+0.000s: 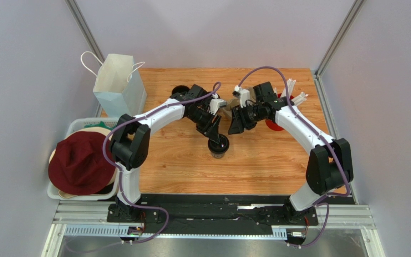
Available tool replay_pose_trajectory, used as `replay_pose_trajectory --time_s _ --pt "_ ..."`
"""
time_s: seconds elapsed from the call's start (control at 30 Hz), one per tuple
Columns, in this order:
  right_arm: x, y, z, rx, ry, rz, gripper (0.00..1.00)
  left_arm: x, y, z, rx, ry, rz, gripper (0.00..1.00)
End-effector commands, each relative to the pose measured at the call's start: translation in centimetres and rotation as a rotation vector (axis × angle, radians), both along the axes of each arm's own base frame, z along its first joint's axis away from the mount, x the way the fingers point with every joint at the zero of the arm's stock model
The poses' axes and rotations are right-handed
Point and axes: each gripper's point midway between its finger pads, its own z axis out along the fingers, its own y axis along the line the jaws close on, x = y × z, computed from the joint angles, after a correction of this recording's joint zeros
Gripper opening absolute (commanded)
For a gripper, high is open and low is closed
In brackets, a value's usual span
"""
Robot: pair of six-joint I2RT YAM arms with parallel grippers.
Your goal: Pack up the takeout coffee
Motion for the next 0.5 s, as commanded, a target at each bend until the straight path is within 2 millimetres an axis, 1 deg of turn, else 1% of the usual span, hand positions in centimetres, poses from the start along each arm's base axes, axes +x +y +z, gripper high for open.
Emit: replay_pose_trajectory --time_s 0.0,0.07,0.1,0.17,0.3,0.4,0.47 --pt "-2.0 1.4 2.3 0.115 0.020 0.108 0.54 0.9 3.6 -5.5 0.221 -0.047 0.034 0.53" --pt "-2.5 1.7 1.5 0.121 0.059 0.111 0.54 1.0 3.5 -5.2 0.210 -0.042 0.040 0.54" --pt "-2.3 1.7 1.0 0.121 0.060 0.107 0.55 1.2 3.5 -5.1 0.201 -0.038 0.046 0.54" --pt "-2.6 1.9 0.0 0.110 0.080 0.102 0.55 1.4 3.4 -4.5 0.189 -0.045 0.049 0.55" --pt "-2.1 2.3 -1.1 0.101 0.087 0.078 0.66 1.4 3.3 -4.1 0.175 -0.052 0.049 0.57" --pt "-1.7 2.4 -1.4 0.083 0.079 0.068 0.71 1.3 3.2 -4.0 0.164 -0.049 0.044 0.59" --pt "-1.7 2.6 -1.6 0.079 0.080 0.068 0.72 1.2 3.2 -3.9 0.159 -0.046 0.043 0.61"
